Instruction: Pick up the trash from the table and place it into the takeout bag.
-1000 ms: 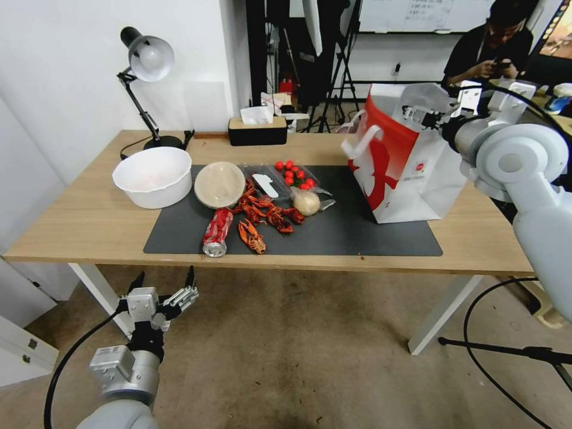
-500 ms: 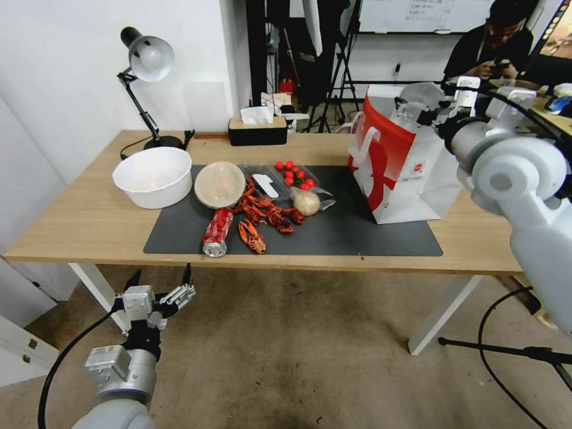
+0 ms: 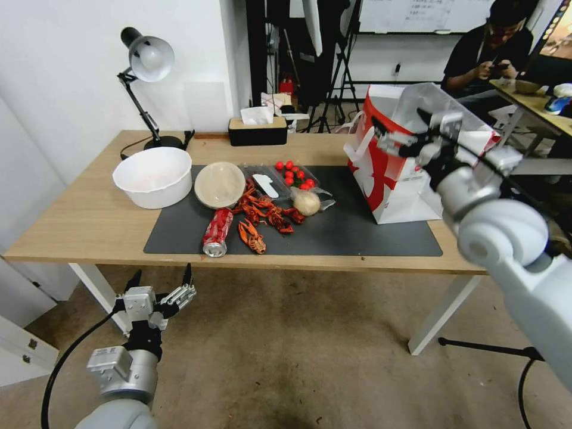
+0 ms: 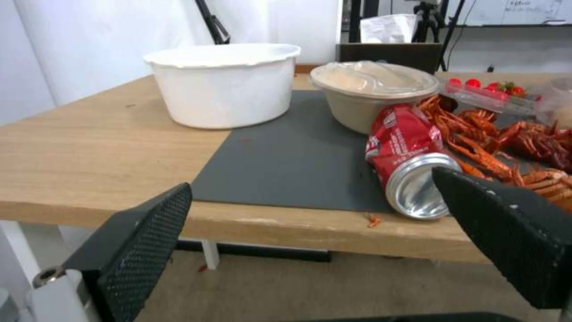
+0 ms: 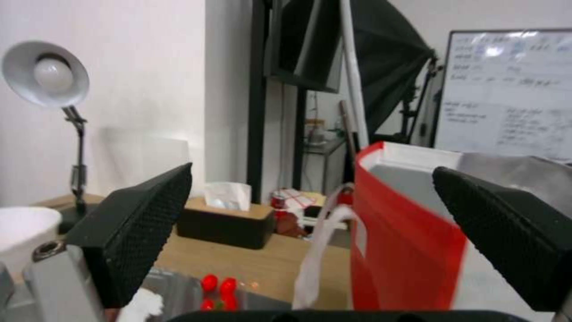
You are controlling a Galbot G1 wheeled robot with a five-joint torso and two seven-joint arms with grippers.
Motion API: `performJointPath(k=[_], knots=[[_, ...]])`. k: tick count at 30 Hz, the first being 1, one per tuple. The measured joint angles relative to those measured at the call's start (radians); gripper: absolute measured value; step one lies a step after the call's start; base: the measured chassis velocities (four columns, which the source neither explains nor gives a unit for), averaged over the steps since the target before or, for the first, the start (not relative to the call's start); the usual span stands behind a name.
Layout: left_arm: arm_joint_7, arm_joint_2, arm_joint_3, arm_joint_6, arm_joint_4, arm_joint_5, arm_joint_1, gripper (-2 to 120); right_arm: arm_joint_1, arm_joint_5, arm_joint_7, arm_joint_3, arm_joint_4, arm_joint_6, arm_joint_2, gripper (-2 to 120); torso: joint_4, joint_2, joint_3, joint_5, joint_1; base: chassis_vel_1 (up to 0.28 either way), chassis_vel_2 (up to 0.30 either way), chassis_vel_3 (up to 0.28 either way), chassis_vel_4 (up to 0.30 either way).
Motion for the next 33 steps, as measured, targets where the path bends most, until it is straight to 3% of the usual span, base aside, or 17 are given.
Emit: performJointPath(k=[17, 20, 28, 33], knots=[[-0.005, -0.011, 0.005, -0.015, -0.006, 0.008, 0.009, 100, -0.312, -0.154, 0.027, 0.057, 0.088, 0.13, 0.102, 100, -0.0001, 0.0, 0.0, -0.0001, 0.0, 0.0, 0.0, 0.0, 0.0], [-0.005, -0.013, 0.009, -0.019, -0.003, 0.009, 0.009, 100, -0.416, -0.196, 0.026, 0.076, 0.074, 0.211, 0.151, 100, 0.0001, 0.0, 0.0, -0.0003, 0.0, 0.0, 0.0, 0.0, 0.0], [-0.004, -0.013, 0.01, -0.02, -0.001, 0.009, 0.009, 100, -0.457, -0.216, 0.026, 0.082, 0.069, 0.244, 0.172, 100, 0.0, 0.0, 0.0, -0.0004, 0.0, 0.0, 0.0, 0.0, 0.0], [-0.003, -0.016, 0.016, -0.024, 0.007, 0.014, 0.007, 100, -0.583, -0.293, 0.019, 0.086, 0.049, 0.33, 0.259, 100, -0.0001, 0.0, 0.0, -0.0005, 0.0, 0.0, 0.0, 0.0, 0.0]])
